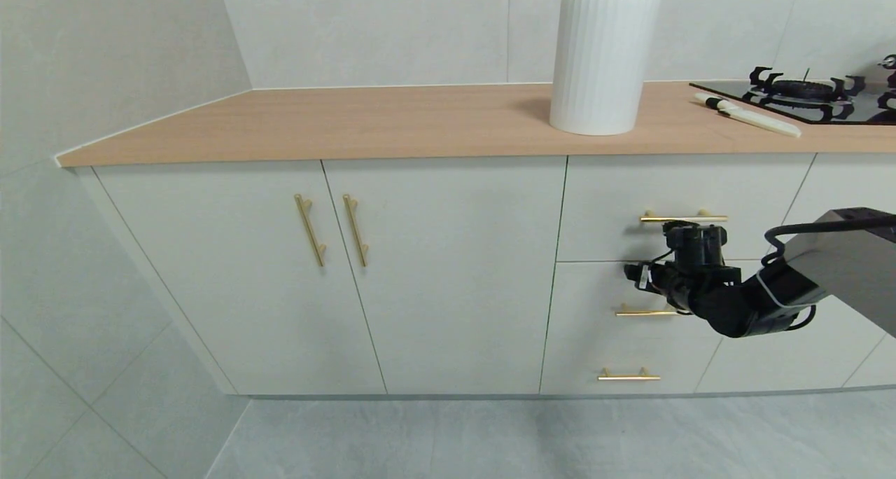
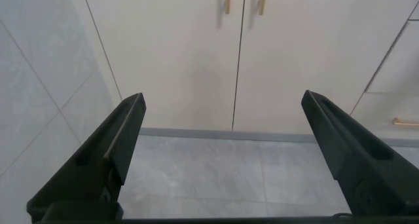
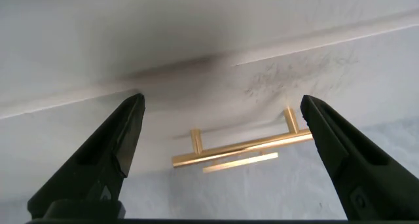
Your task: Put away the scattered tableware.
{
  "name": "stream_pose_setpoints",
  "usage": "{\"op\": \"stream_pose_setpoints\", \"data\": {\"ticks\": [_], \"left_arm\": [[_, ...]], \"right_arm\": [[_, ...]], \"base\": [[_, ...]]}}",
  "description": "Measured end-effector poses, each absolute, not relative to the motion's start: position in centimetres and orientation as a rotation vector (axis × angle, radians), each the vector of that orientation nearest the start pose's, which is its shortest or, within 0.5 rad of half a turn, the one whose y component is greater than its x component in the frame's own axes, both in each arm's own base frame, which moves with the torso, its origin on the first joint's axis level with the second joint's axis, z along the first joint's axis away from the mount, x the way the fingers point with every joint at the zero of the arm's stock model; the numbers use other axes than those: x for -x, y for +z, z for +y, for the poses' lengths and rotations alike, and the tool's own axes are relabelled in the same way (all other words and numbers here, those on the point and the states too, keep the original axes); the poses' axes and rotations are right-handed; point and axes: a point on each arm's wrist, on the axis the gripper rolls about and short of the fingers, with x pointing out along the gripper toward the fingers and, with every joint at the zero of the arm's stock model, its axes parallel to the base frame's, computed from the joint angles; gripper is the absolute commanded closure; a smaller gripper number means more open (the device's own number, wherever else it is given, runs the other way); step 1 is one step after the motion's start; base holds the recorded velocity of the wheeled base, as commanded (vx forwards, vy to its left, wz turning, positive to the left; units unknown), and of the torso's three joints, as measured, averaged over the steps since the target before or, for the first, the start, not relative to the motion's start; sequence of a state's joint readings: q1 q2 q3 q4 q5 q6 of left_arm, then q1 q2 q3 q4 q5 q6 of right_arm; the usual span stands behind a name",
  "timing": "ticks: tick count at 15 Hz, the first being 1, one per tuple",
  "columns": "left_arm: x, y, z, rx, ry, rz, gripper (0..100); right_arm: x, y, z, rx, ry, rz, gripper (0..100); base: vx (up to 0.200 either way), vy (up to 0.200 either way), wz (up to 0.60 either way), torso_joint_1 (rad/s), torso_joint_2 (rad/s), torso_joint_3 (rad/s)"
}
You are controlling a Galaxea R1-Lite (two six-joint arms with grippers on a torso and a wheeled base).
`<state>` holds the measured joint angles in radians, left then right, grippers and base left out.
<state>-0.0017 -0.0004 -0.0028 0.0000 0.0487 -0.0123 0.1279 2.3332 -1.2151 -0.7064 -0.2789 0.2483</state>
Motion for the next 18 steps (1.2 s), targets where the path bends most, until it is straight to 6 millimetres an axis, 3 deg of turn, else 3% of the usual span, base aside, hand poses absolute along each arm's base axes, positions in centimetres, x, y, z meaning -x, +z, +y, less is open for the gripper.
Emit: {"op": "stream_pose_setpoints", "data": {"ticks": [5,9,14,18], "left_arm": [[2.3,7.6,0.1,0.012,0.047,-0.004,0],[2.3,7.6,0.1,0.013,0.047,-0.004,0],[2.3,7.6,0.1,0.012,0.047,-0.004,0],[2.3,7.6,0.1,0.012,0.047,-0.004,0]], "right_arm": [[-44.5,4.9,5.0,-0.163,-0.216,0.367,0],[-41.5,7.2,4.8,-0.164,-0.219,0.366,0],[-32.6,15.4,3.7,-0.172,-0.234,0.228,0],[-22.5,20.1,2.2,-0.122,-0.241,0.080,0]], "base": [[0.000,0.000,0.00,0.000,0.00,0.000],[0.000,0.000,0.00,0.000,0.00,0.000],[0.000,0.000,0.00,0.000,0.00,0.000],[0.000,0.000,0.00,0.000,0.00,0.000]]}}
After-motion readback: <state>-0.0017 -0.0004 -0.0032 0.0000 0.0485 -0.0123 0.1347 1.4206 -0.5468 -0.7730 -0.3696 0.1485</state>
